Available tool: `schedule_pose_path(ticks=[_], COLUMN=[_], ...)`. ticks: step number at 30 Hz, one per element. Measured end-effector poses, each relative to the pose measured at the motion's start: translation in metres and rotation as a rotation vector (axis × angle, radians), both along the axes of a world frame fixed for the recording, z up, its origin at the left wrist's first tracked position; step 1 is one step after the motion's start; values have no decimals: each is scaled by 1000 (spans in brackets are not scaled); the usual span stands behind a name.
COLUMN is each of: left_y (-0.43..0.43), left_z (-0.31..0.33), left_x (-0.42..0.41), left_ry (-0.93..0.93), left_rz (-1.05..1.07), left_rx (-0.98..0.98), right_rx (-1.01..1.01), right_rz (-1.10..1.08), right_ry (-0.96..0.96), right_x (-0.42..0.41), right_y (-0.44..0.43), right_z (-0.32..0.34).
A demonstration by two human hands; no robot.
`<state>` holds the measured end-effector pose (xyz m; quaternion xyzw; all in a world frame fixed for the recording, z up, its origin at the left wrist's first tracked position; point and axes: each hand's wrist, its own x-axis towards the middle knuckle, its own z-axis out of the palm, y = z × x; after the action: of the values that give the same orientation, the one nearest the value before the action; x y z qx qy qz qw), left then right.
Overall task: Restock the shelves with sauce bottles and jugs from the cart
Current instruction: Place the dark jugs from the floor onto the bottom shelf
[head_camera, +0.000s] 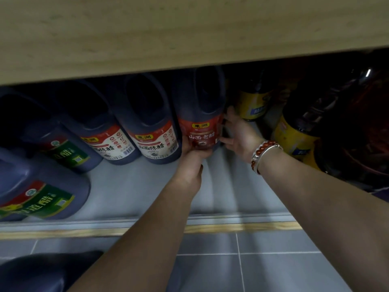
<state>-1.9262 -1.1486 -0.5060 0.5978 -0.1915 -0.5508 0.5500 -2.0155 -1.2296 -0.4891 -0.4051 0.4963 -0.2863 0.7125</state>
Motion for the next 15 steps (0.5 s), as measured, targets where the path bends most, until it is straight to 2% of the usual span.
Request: schedule_pose_path(ticks=[3, 8, 13, 15], left_y=[0, 18, 63, 80], left_z=[1, 6, -4, -7], left_x=[-5, -30, -84, -110], left_ry=[7, 52, -24, -99], left_rz=[53, 113, 33, -80], left_rx=[17, 227, 136, 86], right_rx=[-56, -128, -79, -31], right_rz=[-22, -427, -483, -529], right_ry=[13, -69, 8, 74], right_x=[-5, -44, -100, -127], right_y=[11, 79, 165, 184], right_z=[-2, -8, -19, -27])
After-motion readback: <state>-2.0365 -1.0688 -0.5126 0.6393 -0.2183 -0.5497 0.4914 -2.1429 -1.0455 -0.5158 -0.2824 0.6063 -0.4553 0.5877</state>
